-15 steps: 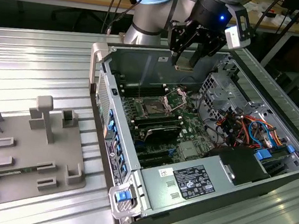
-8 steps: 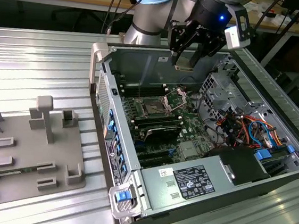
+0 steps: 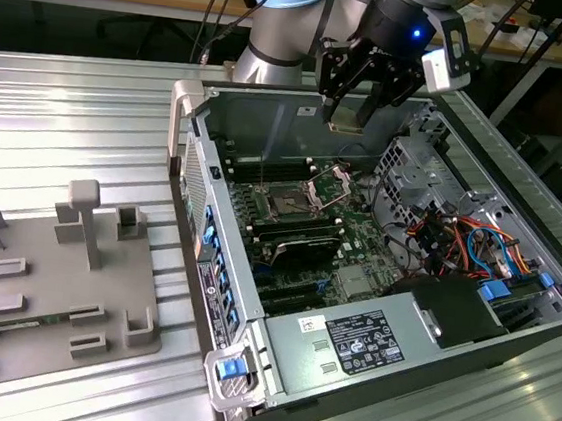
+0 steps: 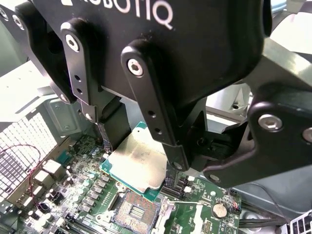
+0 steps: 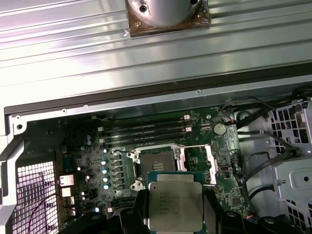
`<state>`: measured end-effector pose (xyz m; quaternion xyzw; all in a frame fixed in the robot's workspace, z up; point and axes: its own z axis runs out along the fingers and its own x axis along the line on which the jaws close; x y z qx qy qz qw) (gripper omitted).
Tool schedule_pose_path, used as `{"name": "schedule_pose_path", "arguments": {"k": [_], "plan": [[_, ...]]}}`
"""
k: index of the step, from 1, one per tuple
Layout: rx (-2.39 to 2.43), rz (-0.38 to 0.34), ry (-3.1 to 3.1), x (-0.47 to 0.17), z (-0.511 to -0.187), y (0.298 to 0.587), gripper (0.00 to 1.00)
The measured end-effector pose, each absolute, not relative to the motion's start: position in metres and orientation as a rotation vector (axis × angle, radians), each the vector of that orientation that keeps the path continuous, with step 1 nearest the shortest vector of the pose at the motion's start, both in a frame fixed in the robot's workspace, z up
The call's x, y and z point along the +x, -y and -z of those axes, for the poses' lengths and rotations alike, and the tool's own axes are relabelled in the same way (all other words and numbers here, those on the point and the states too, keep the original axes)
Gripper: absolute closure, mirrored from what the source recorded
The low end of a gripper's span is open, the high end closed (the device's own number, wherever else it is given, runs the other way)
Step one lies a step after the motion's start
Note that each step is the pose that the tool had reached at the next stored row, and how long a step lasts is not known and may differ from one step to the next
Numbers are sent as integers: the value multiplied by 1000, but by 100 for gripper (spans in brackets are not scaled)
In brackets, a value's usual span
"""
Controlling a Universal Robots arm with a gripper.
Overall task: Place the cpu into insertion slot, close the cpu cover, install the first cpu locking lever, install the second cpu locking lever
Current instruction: 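Place the cpu into insertion slot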
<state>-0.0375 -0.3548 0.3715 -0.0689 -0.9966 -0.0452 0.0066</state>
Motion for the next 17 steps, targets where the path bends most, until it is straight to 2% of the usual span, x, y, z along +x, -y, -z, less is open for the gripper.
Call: {"name": "schedule_pose_path", "arguments": {"k": [17], "plan": [[-243, 142, 3117, -38, -371, 355, 45]]}}
